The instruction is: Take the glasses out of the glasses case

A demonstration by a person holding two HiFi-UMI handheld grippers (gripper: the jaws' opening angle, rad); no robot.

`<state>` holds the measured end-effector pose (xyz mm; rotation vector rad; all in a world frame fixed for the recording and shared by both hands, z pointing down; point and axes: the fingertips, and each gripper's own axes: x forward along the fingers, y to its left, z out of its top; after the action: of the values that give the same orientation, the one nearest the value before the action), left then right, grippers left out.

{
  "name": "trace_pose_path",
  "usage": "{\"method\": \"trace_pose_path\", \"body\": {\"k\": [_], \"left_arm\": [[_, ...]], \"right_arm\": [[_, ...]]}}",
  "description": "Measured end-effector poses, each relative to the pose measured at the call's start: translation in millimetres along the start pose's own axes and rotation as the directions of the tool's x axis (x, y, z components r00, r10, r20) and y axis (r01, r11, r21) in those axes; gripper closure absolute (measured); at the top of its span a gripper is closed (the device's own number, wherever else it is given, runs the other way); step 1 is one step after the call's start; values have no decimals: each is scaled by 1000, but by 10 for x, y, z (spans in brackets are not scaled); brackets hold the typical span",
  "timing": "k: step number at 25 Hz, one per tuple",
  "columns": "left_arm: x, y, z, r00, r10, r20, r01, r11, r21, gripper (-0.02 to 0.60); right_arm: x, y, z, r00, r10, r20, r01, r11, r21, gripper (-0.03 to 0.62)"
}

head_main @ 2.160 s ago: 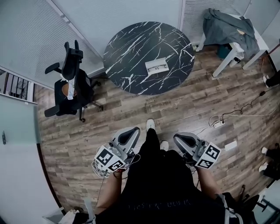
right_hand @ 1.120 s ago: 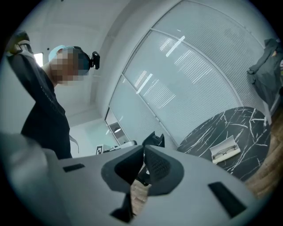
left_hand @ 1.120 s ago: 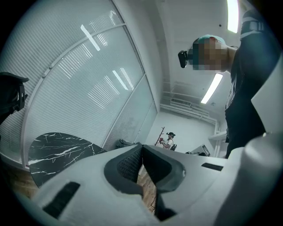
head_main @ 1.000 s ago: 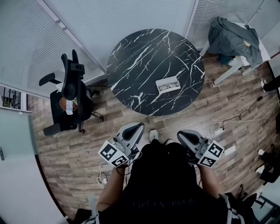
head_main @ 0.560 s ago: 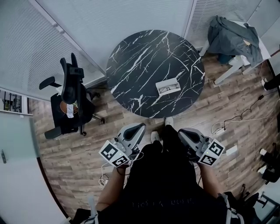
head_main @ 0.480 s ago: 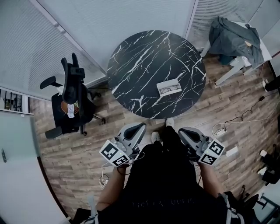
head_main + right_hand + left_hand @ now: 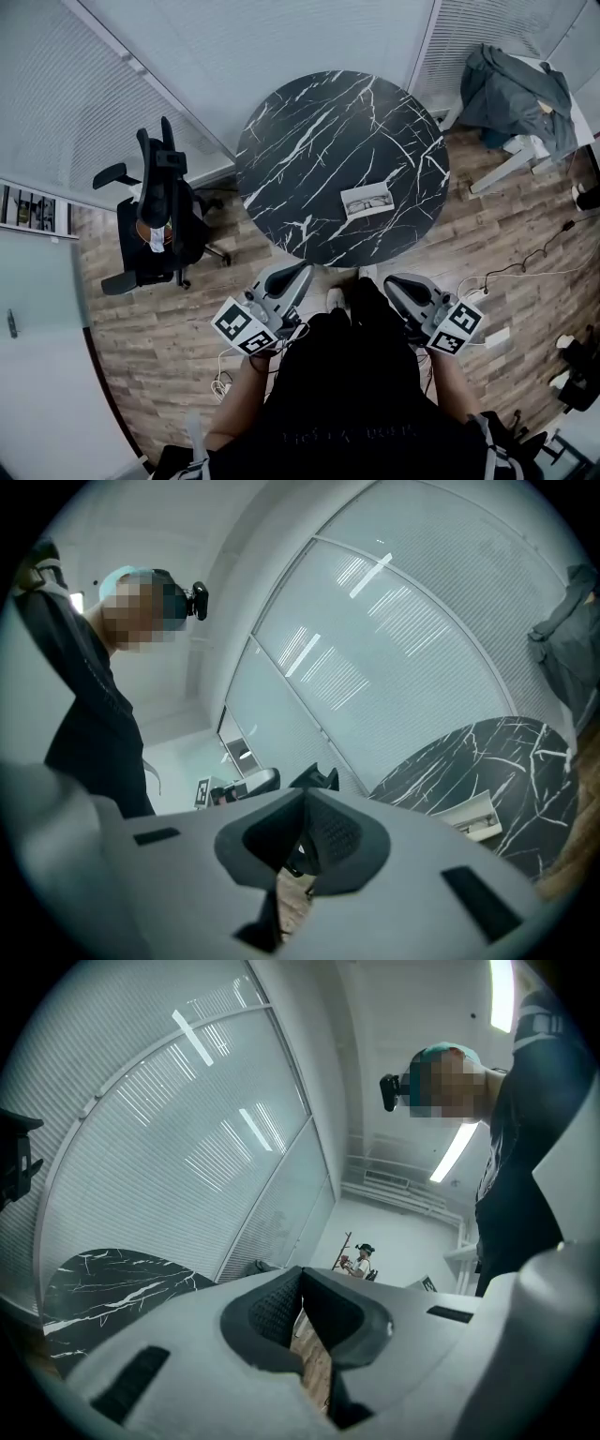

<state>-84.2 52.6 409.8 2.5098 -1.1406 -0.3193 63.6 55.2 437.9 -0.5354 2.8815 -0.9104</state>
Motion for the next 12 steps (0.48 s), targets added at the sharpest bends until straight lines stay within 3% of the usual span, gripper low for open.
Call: {"method": "trace_pose_path", "body": {"k": [12], "left_arm": [[575,218,70,998,58,-35,-57,998,21,561]], "right_arm": [[62,-687,392,999,43,-33,-43,999,0,560]]}}
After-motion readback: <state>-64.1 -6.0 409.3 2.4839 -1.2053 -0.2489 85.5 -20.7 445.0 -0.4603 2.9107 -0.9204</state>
